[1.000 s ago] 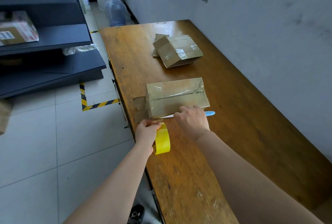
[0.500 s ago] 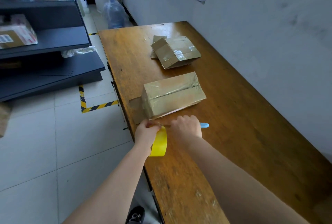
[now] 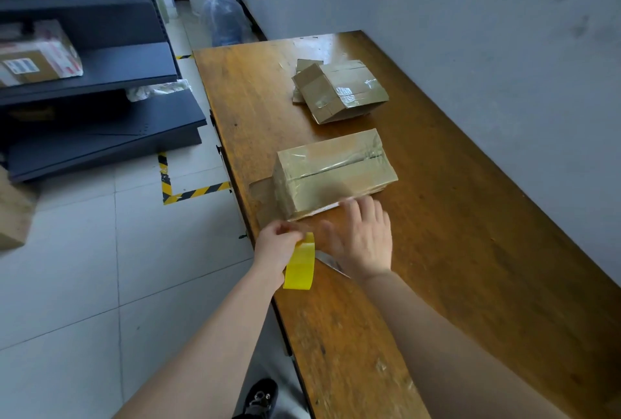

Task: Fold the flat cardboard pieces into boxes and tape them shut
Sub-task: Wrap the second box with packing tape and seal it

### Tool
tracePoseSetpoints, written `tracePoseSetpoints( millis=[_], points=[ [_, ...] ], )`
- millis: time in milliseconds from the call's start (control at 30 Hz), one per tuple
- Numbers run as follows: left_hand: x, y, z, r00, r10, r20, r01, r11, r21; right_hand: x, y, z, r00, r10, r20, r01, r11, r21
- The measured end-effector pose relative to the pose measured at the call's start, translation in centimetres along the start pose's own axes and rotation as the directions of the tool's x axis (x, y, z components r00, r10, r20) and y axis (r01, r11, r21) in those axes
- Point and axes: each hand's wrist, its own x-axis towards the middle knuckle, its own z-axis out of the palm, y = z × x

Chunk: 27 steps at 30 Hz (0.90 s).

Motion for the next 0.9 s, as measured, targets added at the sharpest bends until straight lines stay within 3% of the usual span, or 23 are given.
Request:
tracePoseSetpoints(
  millis=[33, 100, 233, 467, 667, 900],
  points=[
    [0.1, 0.0, 0.0, 1.000, 0.002, 0.004, -0.002, 1.000, 0.008, 1.4, -0.8, -0.2, 0.997, -0.069, -0.024, 0.069, 0.998, 0.005],
    [0.3, 0.0, -0.1, 1.000, -0.002, 0.015, 0.002, 1.000, 0.012, 3.6, -2.1, -0.1, 0.978, -0.182, 0.102, 0.186, 0.982, -0.035],
    [0.6, 0.1, -0.3, 1.000, -0.006, 0.024, 0.006, 1.000, -0.011, 5.4, -2.3, 1.2, 0.920, -0.250, 0.300, 0.283, 0.957, -0.069],
    [1.5, 0.3, -0.3, 1.000, 0.028, 0.003, -0.028, 0.999, -0.028, 5.8, -2.9, 3.3, 0.949, -0.247, 0.193, 0.275, 0.952, -0.134],
    [1.4, -0.3, -0.3, 0.995, -0.036, 0.097, 0.033, 0.999, 0.033, 7.8, -3.1, 4.4, 0.931, -0.220, 0.291, 0.307, 0.904, -0.297],
    [1.6, 0.2, -1.0, 0.991, -0.076, 0.112, 0.073, 0.997, 0.029, 8.0, -3.0, 4.1, 0.928, -0.205, 0.312, 0.266, 0.949, -0.169]
  ],
)
